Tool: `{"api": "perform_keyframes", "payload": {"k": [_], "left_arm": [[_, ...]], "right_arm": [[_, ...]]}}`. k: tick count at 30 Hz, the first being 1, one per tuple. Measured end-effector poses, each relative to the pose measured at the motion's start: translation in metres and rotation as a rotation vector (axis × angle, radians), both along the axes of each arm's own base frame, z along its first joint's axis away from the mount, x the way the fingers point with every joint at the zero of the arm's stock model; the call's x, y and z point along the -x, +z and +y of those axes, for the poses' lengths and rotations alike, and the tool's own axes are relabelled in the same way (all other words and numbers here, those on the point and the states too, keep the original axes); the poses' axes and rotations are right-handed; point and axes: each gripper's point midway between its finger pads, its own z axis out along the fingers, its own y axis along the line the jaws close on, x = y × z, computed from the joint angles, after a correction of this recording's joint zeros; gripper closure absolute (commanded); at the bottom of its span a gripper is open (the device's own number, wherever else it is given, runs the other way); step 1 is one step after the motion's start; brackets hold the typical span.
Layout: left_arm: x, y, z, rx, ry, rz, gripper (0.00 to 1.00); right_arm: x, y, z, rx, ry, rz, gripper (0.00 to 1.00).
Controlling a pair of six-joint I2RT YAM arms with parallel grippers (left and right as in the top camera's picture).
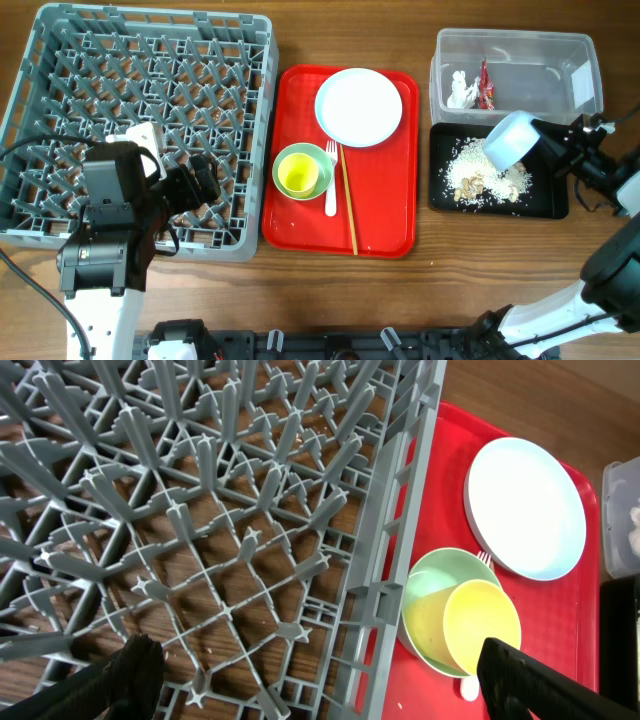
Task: Sort waste into correct bins and load items into the dishwasher rack
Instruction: 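Tip the blue bowl over the black tray to dump the rice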
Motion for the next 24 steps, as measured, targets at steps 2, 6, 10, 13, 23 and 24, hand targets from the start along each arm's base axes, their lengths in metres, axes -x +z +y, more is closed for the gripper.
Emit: {"api": "perform_keyframes", "payload": {"k": [2, 6, 10, 13, 23, 24], "left_arm": [[0.000, 0.000, 0.000, 0.000, 0.000, 0.000, 0.00], [0.000, 0.000, 0.000, 0.000, 0.000, 0.000, 0.00], [0.000, 0.000, 0.000, 0.000, 0.000, 0.000, 0.00], [0.000, 0.000, 0.000, 0.000, 0.000, 0.000, 0.00], [0.000, 0.000, 0.000, 0.000, 0.000, 0.000, 0.00], [0.000, 0.000, 0.000, 0.000, 0.000, 0.000, 0.00]], "right_arm": [[0.000, 0.000, 0.000, 0.001, 0.000, -0.001, 0.96], [0.001, -0.012, 0.002, 0.005, -0.021, 0.085, 0.96], [0.005, -0.034, 0.014, 0.061, -0.013, 0.186, 0.96], [0.004, -0.028, 0.028, 0.104, 0.039, 0.079, 0.96], [0.005, 0.001, 0.046, 0.237, 0.082, -0.067, 0.96], [0.005, 0.003, 0.045, 0.249, 0.076, -0.063, 0.96]]}}
